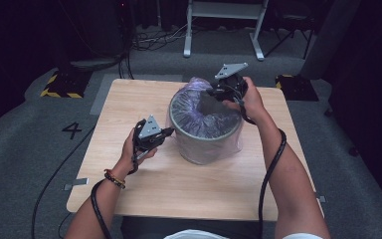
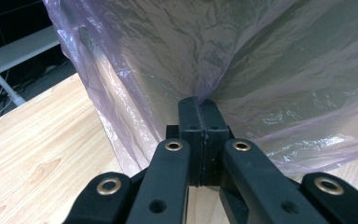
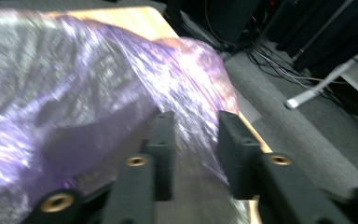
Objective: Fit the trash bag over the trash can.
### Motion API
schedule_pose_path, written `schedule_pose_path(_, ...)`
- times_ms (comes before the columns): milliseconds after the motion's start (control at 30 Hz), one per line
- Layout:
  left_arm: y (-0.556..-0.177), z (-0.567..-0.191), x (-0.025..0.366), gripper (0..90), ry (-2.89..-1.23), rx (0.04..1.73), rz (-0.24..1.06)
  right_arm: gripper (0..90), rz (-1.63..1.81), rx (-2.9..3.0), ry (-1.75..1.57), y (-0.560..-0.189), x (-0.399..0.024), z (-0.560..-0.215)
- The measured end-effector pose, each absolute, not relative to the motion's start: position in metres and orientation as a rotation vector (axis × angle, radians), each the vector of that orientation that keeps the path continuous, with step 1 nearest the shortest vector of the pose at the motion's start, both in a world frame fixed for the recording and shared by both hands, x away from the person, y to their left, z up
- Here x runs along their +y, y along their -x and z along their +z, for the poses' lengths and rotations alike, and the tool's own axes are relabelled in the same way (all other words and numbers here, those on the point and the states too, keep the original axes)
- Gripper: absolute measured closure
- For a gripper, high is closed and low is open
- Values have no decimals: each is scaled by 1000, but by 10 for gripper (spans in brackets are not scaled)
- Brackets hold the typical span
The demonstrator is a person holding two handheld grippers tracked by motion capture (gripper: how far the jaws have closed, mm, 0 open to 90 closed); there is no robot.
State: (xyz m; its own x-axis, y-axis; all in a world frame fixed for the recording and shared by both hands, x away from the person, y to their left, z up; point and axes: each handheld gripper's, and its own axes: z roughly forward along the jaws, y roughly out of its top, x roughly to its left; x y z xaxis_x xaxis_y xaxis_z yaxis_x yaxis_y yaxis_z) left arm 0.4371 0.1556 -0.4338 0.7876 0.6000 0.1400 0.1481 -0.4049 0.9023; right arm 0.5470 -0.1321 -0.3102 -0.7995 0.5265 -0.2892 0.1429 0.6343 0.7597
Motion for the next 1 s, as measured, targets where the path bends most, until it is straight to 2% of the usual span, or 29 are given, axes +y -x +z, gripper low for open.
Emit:
schedule_pose_path(100,-437,-434,156,899,-1958,560,553,563,1024,2377,-493,-546,-128,-311)
schedule_pose_path(167,-437,-434,156,900,-1960,560,554,567,988,2383,-475,-546,-126,-312)
schedule_pose_path(333,-437,-434,156,900,-1963,561,556,766,992,2375,-514,-551,-127,-311)
schedule_pose_path(500,-437,-433,156,900,-1967,558,552,885,984,2362,-560,-556,-129,-310)
schedule_pose_path(767,-439,-434,159,900,-1986,555,549,899,1020,2294,-685,-568,-140,-307)
schedule_pose_path(1000,-440,-436,163,900,-2000,538,540,900,994,2254,-837,-584,-167,-317)
